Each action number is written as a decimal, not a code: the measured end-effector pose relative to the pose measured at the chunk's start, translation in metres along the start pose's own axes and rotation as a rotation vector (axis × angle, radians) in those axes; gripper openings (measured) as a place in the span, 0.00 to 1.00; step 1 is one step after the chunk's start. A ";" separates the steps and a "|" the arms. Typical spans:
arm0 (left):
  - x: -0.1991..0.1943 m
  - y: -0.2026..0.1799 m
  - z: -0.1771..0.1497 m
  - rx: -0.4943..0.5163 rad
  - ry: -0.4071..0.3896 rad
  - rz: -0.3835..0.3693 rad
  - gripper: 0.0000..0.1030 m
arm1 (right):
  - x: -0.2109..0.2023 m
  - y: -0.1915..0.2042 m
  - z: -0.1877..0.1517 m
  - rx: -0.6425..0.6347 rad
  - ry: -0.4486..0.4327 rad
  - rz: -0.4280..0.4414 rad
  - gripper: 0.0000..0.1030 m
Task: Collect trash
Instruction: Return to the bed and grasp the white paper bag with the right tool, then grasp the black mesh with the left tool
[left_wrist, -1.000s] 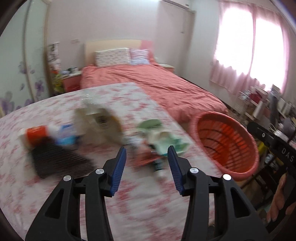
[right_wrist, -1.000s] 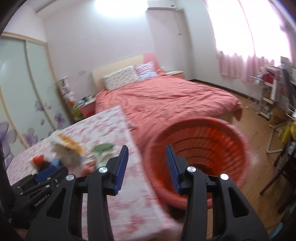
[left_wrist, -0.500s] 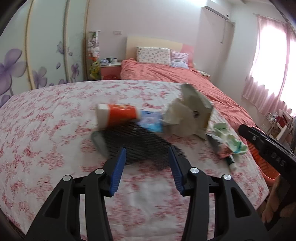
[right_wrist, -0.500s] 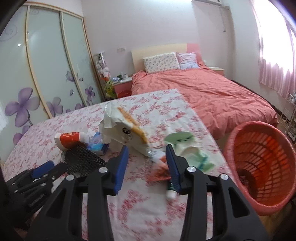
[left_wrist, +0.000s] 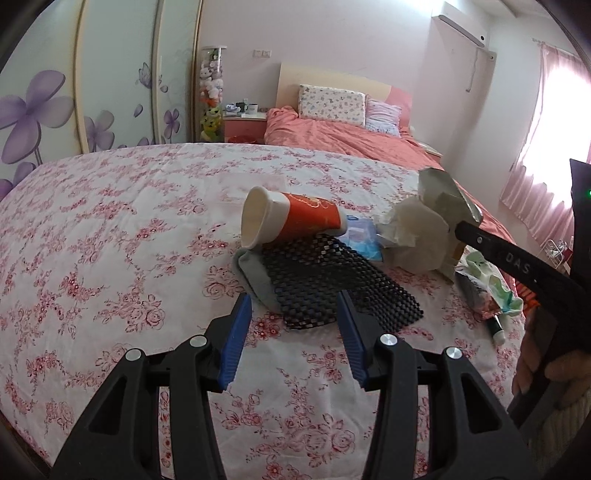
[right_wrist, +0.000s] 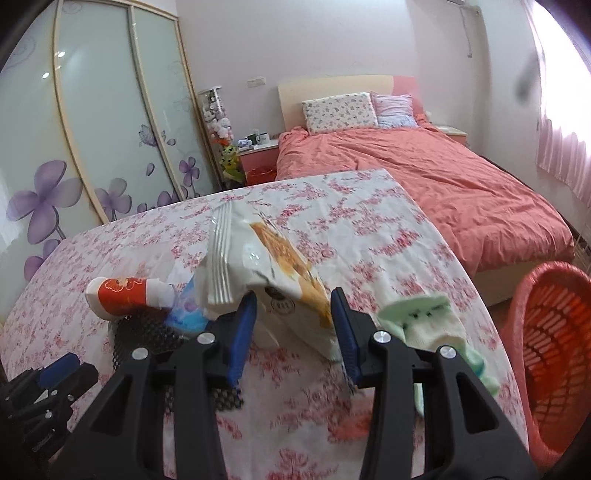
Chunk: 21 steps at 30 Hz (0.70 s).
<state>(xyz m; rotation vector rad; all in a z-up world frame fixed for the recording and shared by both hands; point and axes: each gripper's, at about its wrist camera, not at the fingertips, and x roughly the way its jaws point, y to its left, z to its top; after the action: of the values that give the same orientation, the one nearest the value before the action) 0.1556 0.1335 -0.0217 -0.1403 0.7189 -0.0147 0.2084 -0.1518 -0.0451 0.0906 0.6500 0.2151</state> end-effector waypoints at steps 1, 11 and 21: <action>0.001 0.001 0.000 -0.001 0.003 0.000 0.46 | 0.002 0.001 0.001 -0.006 -0.001 0.002 0.37; 0.010 0.000 0.001 -0.009 0.025 -0.012 0.46 | 0.007 0.008 0.006 -0.055 -0.012 0.017 0.09; 0.010 -0.004 0.000 -0.008 0.032 -0.034 0.46 | -0.015 0.006 0.009 -0.044 -0.072 0.011 0.02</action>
<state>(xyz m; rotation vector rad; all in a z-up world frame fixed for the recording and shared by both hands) 0.1628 0.1289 -0.0277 -0.1604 0.7490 -0.0465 0.2013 -0.1491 -0.0280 0.0592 0.5734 0.2353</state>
